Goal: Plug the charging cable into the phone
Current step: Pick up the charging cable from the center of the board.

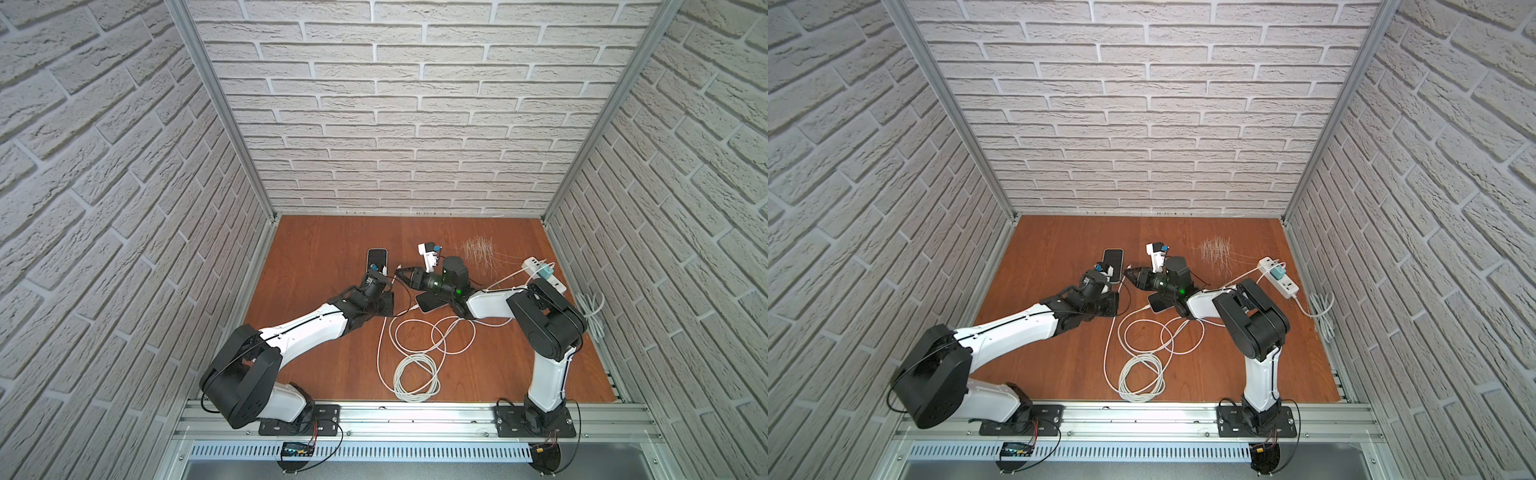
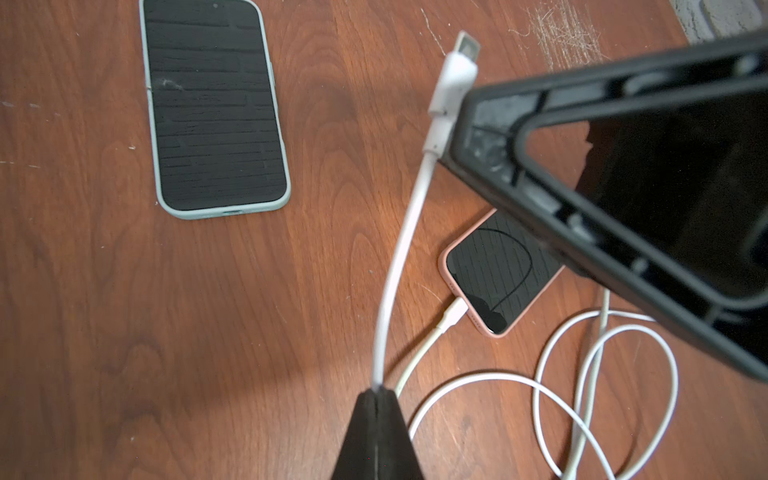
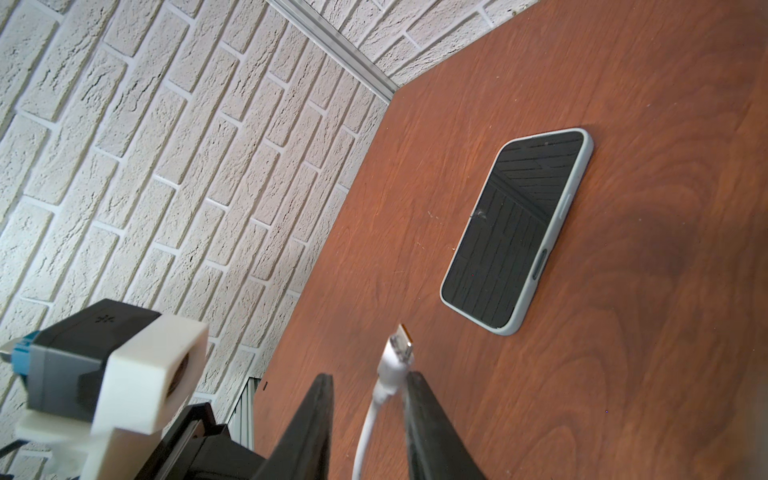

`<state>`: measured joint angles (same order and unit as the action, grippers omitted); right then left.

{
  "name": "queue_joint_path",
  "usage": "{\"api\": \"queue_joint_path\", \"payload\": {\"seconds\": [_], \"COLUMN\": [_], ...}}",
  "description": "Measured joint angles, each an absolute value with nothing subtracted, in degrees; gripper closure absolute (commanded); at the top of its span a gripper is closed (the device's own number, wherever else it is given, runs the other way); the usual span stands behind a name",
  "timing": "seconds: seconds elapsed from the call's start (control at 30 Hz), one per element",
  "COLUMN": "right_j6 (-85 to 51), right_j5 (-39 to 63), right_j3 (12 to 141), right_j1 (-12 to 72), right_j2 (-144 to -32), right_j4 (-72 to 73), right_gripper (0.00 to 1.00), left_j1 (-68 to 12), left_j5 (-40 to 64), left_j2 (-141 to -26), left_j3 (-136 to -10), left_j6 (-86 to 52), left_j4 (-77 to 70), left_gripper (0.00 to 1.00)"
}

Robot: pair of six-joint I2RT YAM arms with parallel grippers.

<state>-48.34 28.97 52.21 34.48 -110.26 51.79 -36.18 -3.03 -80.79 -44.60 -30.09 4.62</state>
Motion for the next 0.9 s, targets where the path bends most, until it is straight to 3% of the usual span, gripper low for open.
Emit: {"api": "queue_joint_path", "payload": {"seconds": [0.67,0.9], "right_j6": [-50.5,-51.7], "right_j5": [29.2,30.4], "right_j3": [53.3,53.6], "right_j1": [34.5,34.5], "right_j2": [-113.0,-113.1], "right_j4": [53.9,55.8], "right_gripper": [0.75,0.82], "left_j1": [-36.2,-36.2], "left_j5": [-2.4,-2.2], "left_j2": [-80.0,-80.0], "left_j3": [-44.4,-44.4], "left_j6": [-31.5,-31.6], "left_j4": [4.2,4.2], "left_gripper": [1.00,1.00]}}
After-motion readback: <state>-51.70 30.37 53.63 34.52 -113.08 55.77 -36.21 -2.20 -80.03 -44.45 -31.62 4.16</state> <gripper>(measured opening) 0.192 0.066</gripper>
